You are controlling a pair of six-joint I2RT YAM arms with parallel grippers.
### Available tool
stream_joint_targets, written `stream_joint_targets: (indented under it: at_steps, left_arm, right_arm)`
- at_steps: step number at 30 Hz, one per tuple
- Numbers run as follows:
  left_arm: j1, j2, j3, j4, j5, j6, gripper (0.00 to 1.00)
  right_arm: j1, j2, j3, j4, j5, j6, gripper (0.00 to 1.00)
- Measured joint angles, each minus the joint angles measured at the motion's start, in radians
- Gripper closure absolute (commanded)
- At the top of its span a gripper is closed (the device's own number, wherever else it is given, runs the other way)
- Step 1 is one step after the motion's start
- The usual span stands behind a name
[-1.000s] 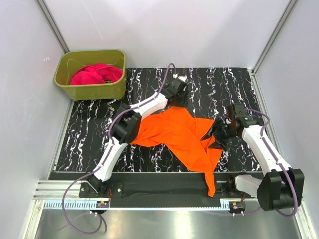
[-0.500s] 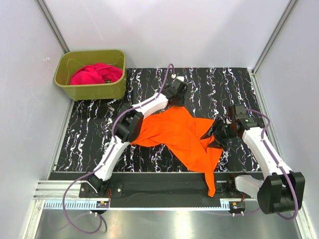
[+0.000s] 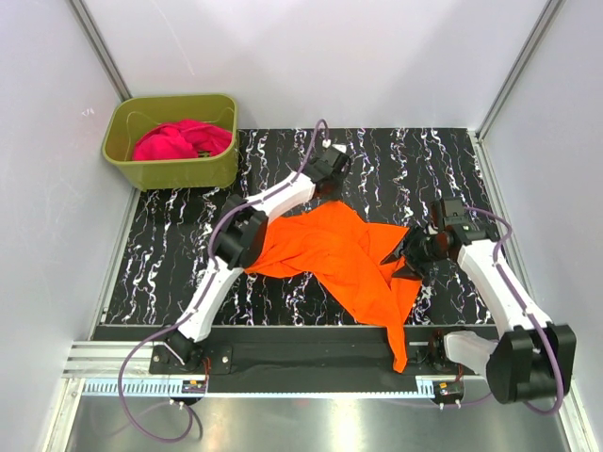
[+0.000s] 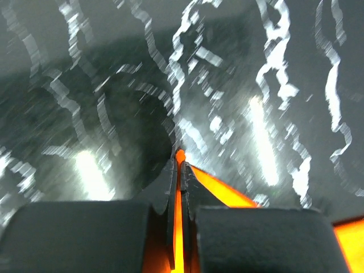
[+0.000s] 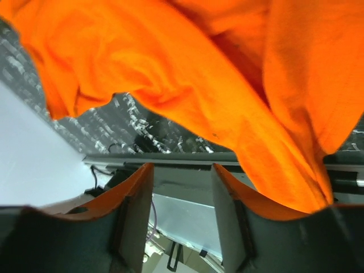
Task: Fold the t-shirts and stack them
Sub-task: Flatten the tshirt out
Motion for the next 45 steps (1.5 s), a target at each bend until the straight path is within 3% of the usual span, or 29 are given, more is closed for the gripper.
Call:
stream_joint_targets:
  at_steps: [2, 5, 12, 16, 24, 28, 33, 39, 42, 45]
  left_arm:
    - [0.004, -0.06, -0.053, -0.035, -0.006, 0.016, 1.0]
    - [0.014, -0.212, -0.15, -0.07, -0.013, 0.05, 1.0]
    - [0.019, -0.737, -0.37, -0.065, -0.027, 0.134, 1.0]
    - [0.012, -1.023, -0.57, -0.027, -0.024, 0.143, 1.0]
    - [0.011, -1.341, -1.059, -0.099, -0.013, 0.058, 1.0]
    - [0.011, -1.472, -1.194, -0.178, -0.029, 0.006, 1.0]
    - [0.016, -1.508, -1.216, -0.198, -0.046, -0.029, 1.0]
    - [0.098, -1.327, -1.07, -0.222, -0.063, -0.004, 1.0]
    - [0.17, -1.234, -0.912, -0.231, -0.073, 0.024, 1.0]
    - [0.214, -1.203, -0.8, -0.22, -0.097, 0.056, 1.0]
  right_arm:
    - [0.0, 0.04, 0.009, 0.0, 0.026, 0.003, 0.56]
    - [-0.001, 0.138, 0.048, 0.001, 0.08, -0.006, 0.59]
    - [-0.033, 0.332, 0.156, 0.089, 0.169, -0.017, 0.65]
    - [-0.042, 0.475, 0.224, 0.159, 0.207, -0.018, 0.75]
    - [-0.042, 0.649, 0.208, 0.32, 0.235, 0.027, 0.82]
    - [-0.043, 0.672, 0.195, 0.352, 0.231, 0.046, 0.82]
    - [-0.042, 0.753, 0.307, 0.334, 0.264, 0.031, 0.82]
    - [-0.042, 1.02, 0.727, 0.268, 0.324, -0.052, 0.82]
    - [-0.042, 1.115, 0.924, 0.224, 0.348, -0.113, 0.76]
    - [-0.042, 1.149, 1.083, 0.146, 0.349, -0.16, 0.61]
